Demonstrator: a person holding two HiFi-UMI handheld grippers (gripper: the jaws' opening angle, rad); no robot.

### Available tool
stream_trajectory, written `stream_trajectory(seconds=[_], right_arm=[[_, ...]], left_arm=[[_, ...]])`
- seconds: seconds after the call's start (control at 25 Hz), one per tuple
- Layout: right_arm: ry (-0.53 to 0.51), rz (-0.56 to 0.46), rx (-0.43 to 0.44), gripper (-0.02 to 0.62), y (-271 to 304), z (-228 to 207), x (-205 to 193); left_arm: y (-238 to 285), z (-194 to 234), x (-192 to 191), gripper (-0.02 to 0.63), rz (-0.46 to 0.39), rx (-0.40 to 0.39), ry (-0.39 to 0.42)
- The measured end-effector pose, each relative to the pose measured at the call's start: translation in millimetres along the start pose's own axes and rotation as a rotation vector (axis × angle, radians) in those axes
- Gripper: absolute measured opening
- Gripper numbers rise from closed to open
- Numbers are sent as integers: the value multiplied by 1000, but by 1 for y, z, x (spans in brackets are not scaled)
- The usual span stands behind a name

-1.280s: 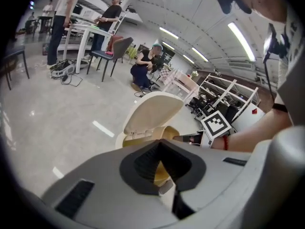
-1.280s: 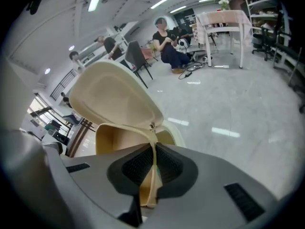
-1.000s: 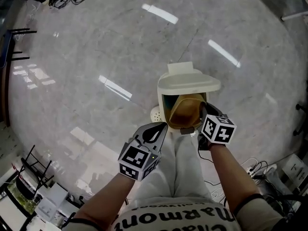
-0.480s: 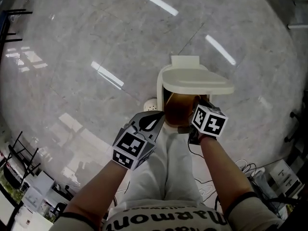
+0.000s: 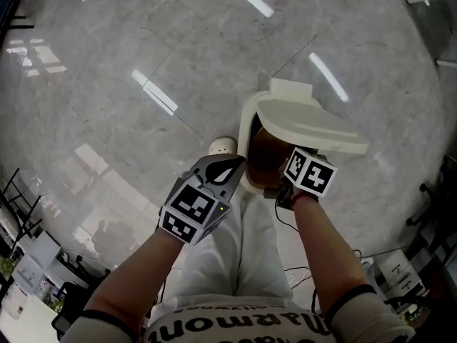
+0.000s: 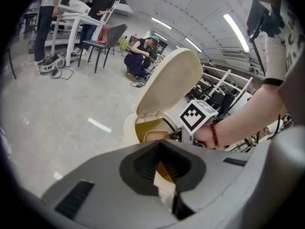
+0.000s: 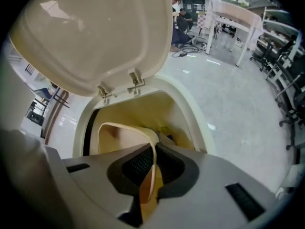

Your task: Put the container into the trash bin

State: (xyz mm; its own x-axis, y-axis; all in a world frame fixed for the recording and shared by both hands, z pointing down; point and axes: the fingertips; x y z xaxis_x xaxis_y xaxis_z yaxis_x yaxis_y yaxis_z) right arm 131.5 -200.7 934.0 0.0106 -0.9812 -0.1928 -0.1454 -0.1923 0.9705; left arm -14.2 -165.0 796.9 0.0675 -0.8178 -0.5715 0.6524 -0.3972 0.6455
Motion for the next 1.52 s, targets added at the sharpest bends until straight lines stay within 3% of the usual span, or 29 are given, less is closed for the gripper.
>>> stream_trajectory(seconds=[0.52, 0.72, 1.24, 1.52], right_arm=[[-26, 11, 16, 23, 9, 11, -6], [-42, 27, 41, 75, 6, 14, -12], [-19, 10, 57, 77, -12, 12, -17], [-42, -25, 145, 75, -49, 28, -13]], left_arm=[[-9, 14, -14, -6, -2, 25, -50], [-10, 9, -9, -6, -13, 24, -48], [-11, -7, -3, -6, -21, 37, -24], [-16, -25, 24, -6, -57, 50, -15]])
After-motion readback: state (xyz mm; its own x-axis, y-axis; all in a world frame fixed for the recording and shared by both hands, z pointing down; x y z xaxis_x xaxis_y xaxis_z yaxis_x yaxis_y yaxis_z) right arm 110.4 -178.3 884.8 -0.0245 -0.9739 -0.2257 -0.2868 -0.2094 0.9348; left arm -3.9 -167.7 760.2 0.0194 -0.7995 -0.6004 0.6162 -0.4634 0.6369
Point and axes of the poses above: the fingertips, and each gripper's own axes: y forward along the fingers, z to its left, x out of its top, and after that the axes turned 1 degree about -x, right-handed
